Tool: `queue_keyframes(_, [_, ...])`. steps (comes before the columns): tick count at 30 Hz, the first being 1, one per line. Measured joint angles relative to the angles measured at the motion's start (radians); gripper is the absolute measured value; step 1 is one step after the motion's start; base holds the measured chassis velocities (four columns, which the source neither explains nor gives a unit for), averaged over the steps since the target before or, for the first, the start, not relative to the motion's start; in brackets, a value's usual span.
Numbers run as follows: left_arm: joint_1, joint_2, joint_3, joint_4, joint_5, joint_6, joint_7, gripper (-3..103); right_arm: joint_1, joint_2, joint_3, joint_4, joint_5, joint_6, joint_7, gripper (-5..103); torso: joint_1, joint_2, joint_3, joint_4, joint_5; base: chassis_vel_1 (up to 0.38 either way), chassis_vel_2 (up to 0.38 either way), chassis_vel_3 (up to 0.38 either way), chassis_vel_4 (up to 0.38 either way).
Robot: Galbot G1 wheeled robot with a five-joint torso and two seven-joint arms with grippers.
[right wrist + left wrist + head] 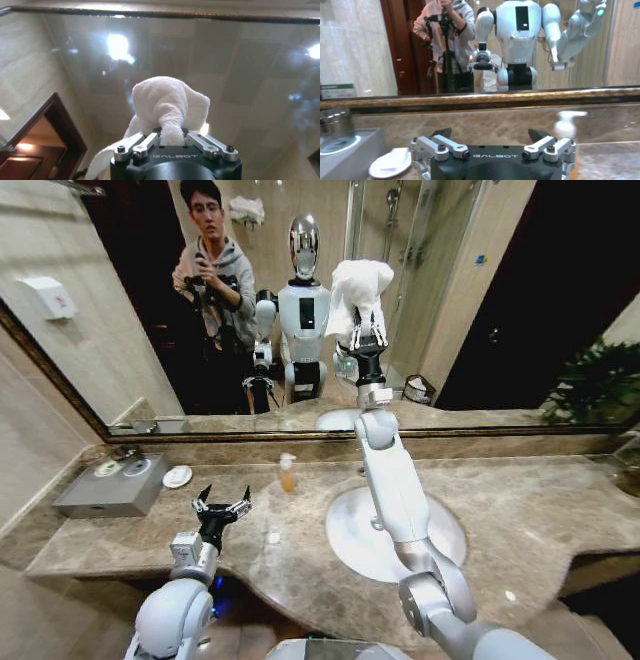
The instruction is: Pick up the towel from the sink counter and wipe the mirror surface.
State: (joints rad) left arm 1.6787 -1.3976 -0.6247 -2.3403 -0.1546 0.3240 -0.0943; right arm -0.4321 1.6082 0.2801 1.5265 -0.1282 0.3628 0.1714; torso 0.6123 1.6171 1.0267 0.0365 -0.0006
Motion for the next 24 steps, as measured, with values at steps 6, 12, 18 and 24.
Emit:
queue_keyframes(6, [0.000,0.000,0.000,0.000,0.000,0.000,0.000,100,0.024,0.001,0.015,-0.001,-0.027,-0.045,0.101,14,0.000,0.000,0.000,0.0006,0.0000,0.172,0.152,-0.127,-0.165])
queue_keyframes(12, [0.000,0.000,0.000,0.000,0.000,0.000,0.000,100,0.062,-0.001,-0.018,-0.045,-0.057,-0.052,0.100,14,0.000,0.000,0.000,-0.0020,0.0015,-0.023,-0.040,-0.016,-0.004])
queue_keyframes(18, [0.000,0.000,0.000,0.000,0.000,0.000,0.000,100,0.046,-0.001,-0.190,-0.063,-0.044,0.001,-0.023,14,0.000,0.000,0.000,0.0002,0.0005,-0.056,-0.048,0.034,0.037])
queue_keyframes(24, [0.000,0.000,0.000,0.000,0.000,0.000,0.000,100,0.020,0.000,-0.295,-0.120,-0.015,0.062,-0.149,14,0.000,0.000,0.000,-0.0001,0.0002,0.005,0.010,-0.005,-0.003])
